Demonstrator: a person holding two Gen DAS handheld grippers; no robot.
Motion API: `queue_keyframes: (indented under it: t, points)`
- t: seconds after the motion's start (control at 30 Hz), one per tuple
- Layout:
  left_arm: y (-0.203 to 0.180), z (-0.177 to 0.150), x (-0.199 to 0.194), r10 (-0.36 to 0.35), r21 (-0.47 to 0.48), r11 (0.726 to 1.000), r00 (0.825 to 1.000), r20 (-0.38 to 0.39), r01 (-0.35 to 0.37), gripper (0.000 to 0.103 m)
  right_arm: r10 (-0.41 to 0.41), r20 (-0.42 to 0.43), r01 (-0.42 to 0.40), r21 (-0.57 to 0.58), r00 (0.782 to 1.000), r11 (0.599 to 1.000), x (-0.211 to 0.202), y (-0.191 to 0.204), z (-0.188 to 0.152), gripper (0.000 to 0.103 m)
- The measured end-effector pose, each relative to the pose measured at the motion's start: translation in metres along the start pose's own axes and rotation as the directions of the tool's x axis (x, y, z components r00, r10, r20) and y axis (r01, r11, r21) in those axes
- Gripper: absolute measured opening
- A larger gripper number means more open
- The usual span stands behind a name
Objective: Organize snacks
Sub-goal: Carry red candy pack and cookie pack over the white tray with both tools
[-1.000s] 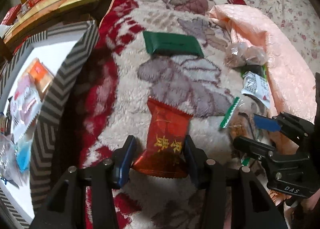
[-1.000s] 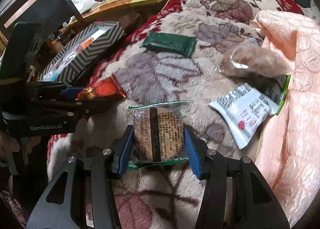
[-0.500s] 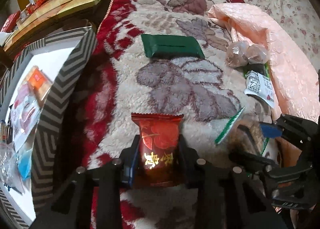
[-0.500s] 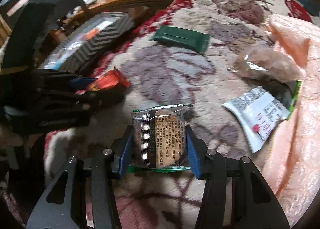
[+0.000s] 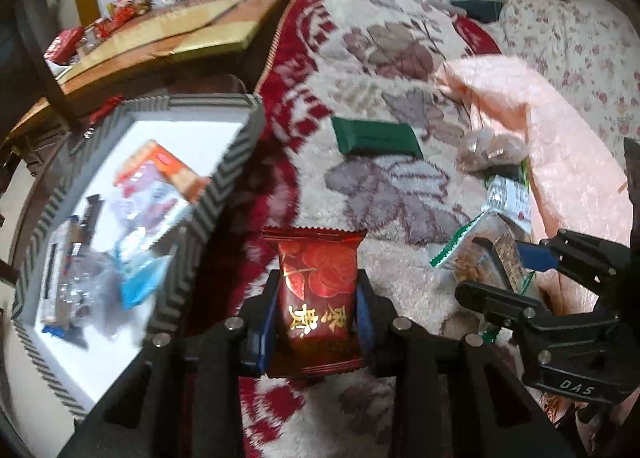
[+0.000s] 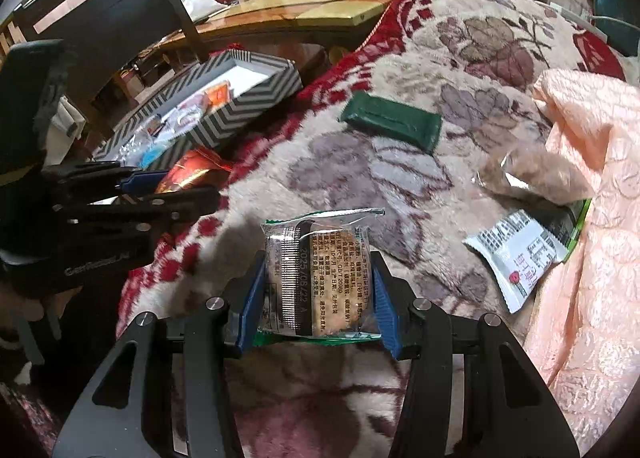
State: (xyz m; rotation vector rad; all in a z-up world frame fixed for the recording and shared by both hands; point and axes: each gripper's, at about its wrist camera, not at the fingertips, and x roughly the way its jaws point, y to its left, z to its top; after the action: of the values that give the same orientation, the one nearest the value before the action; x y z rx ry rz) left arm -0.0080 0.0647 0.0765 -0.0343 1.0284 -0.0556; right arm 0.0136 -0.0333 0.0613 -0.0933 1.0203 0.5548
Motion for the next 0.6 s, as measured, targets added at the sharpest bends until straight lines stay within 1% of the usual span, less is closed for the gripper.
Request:
queue_keyframes:
  t: [0.1,0.23,0.37,0.6]
  points:
    - [0.005,0.002,-0.006,0.019,-0.013,1.0,1.0,0.021,-0.019,0.036,-0.001,0.019,0.001,0.016,1.0,1.0,-0.003,0.005,0.005,0.048]
    - [0.014,-0.001,-0.014,0.031,-0.033,0.999,0.999,0.039,-0.029,0.036,0.031,0.026,-0.033,0.05,0.999,0.998,-0.003,0.009,0.01,0.048]
    - [0.021,-0.004,-0.019,0.042,-0.05,0.998,0.998,0.052,-0.04,0.036,0.026,0.013,-0.026,0.032,1.0,0.999,-0.001,0.018,0.014,0.048]
    - [0.035,-0.006,-0.026,0.062,-0.081,0.995,0.996,0.067,-0.056,0.036,0.037,0.018,-0.036,-0.006,0.999,0.999,-0.002,0.036,0.021,0.048]
